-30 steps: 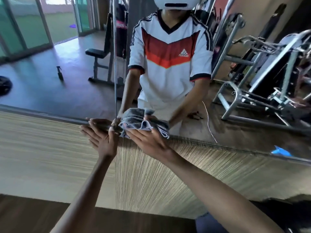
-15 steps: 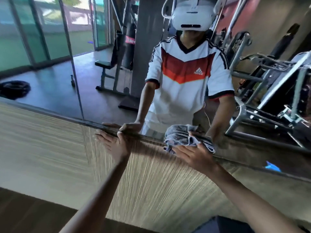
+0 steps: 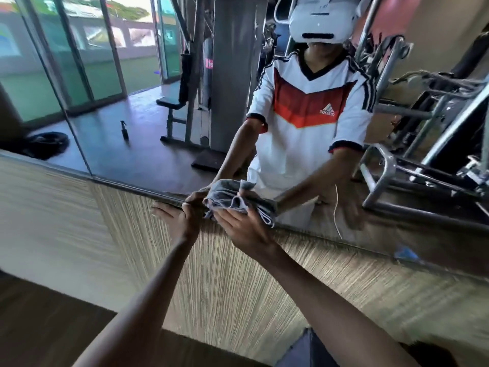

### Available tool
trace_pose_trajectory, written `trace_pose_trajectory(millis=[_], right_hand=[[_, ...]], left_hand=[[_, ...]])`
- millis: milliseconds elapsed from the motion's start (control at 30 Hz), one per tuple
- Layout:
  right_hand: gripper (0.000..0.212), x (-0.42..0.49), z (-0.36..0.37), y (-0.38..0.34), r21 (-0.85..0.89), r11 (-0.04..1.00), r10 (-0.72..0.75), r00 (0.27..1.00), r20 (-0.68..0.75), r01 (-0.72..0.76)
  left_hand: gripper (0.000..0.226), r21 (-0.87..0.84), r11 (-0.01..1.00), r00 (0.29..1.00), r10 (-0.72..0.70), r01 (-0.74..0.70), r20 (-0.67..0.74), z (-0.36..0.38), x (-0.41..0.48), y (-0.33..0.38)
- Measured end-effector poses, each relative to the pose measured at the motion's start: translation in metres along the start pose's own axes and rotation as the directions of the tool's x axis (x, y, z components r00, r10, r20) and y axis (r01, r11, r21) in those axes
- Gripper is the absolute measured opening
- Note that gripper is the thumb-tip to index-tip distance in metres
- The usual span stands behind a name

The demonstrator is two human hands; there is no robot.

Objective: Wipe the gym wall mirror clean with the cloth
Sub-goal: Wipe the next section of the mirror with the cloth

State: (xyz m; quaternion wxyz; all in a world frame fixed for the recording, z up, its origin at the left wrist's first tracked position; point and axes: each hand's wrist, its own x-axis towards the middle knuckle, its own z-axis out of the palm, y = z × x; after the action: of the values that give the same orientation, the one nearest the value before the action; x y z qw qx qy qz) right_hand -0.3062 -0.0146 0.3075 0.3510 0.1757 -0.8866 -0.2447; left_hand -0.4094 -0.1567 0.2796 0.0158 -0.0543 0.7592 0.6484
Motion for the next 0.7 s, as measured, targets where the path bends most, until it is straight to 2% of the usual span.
trace_pose_trajectory(millis=[67,167,300,433,533,633,700], right_hand=[[0.038,-0.003,0.002,0.007,-0.034,0.998,-0.050,0.998,0.029,0.051],[0.039,-0.044,-0.001,0.035,-0.067,0.989,-0.127,0.989,0.070,0.131],[0.033,-0.118,-0.018,0.081,-0.055,0.996,-0.065,0.998,-0.022,0.064],[0.033,-0.156,-0.030,0.095,-0.097,0.995,-0.011,1.000,-0.027,0.008],[0.033,-0.145,-0.029,0.086,-0.082,0.997,0.005,1.000,-0.024,-0.007],[0.036,-0.103,-0.025,0.066,-0.115,0.993,-0.017,0.999,-0.048,0.012],[0.036,-0.070,-0.017,0.044,-0.074,0.997,0.001,0.999,-0.046,-0.004]], left_hand=[[0.078,0.038,0.999,1.000,0.014,-0.014,0.012,-0.003,0.001,0.000],[0.074,0.049,0.999,1.000,0.008,-0.008,-0.006,-0.002,-0.002,0.005],[0.071,0.044,0.999,0.999,0.011,-0.009,-0.039,0.000,-0.002,0.004],[0.073,0.014,0.999,0.995,0.041,-0.040,-0.090,0.005,0.000,-0.004],[0.075,-0.036,0.998,0.993,0.041,-0.045,-0.113,0.011,-0.006,0.001],[0.092,-0.068,0.997,0.994,0.023,-0.030,-0.105,0.013,-0.009,0.004],[0.098,-0.081,0.996,0.995,0.016,-0.024,-0.094,0.012,-0.010,0.006]])
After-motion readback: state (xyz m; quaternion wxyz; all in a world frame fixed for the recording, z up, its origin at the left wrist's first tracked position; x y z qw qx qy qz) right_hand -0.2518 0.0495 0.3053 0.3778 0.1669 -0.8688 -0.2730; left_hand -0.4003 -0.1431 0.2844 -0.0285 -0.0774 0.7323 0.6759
